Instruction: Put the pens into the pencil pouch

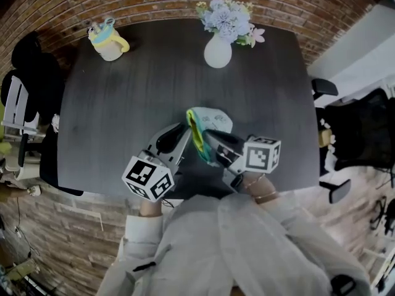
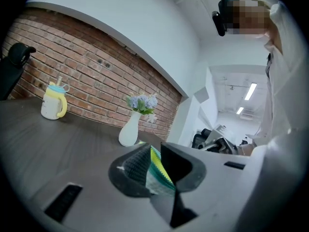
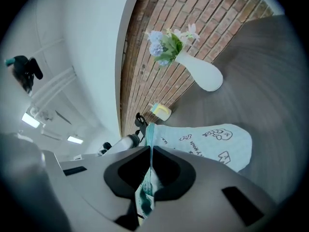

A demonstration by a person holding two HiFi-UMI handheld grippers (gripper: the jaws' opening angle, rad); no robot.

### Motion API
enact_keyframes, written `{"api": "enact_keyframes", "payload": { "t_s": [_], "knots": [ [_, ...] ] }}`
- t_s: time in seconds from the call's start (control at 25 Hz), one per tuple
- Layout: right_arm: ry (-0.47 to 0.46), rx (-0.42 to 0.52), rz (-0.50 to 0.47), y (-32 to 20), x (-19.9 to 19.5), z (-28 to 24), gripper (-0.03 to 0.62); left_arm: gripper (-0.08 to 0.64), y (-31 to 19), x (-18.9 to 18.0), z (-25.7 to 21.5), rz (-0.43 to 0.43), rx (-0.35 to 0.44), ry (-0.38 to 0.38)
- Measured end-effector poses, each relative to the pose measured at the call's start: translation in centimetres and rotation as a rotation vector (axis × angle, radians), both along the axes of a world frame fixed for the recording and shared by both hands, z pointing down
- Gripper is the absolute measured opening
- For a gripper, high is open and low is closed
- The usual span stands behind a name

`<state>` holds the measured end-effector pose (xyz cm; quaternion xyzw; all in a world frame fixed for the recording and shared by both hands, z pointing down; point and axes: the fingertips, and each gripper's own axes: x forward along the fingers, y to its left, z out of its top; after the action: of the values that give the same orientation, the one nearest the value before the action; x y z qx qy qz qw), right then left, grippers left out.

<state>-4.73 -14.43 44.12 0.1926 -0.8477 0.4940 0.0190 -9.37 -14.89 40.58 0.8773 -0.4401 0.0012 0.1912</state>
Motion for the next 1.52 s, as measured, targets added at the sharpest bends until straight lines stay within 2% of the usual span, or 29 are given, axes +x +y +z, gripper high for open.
{"api": "enact_keyframes", "payload": {
  "t_s": [0.2,0.52,0.8,1.0,1.28,1.52],
  "knots": [
    [0.114,0.062,-0.094,1.6,-0.9,1.8,0.021,0.064,1.4,-0.8,1.8,-0.009,-0.034,-0.039],
    [0.284,0.145,-0.181,2.9,-1.1,5.6,0.021,0.064,3.2,-0.8,4.5,-0.017,-0.11,-0.057],
    [0.473,0.274,-0.304,4.5,-0.8,8.6,0.021,0.064,4.4,-0.3,6.3,-0.031,-0.172,-0.05],
    [0.568,0.324,-0.366,5.2,-0.8,10.1,0.021,0.064,4.5,0.2,6.8,-0.02,-0.195,-0.05],
    [0.596,0.341,-0.414,5.7,-0.7,10.8,0.023,0.064,4.3,0.7,6.8,-0.024,-0.201,-0.04],
    [0.556,0.363,-0.354,4.5,-0.4,8.5,0.025,0.064,4.3,1.0,5.9,-0.029,-0.206,-0.001]
  ]
}}
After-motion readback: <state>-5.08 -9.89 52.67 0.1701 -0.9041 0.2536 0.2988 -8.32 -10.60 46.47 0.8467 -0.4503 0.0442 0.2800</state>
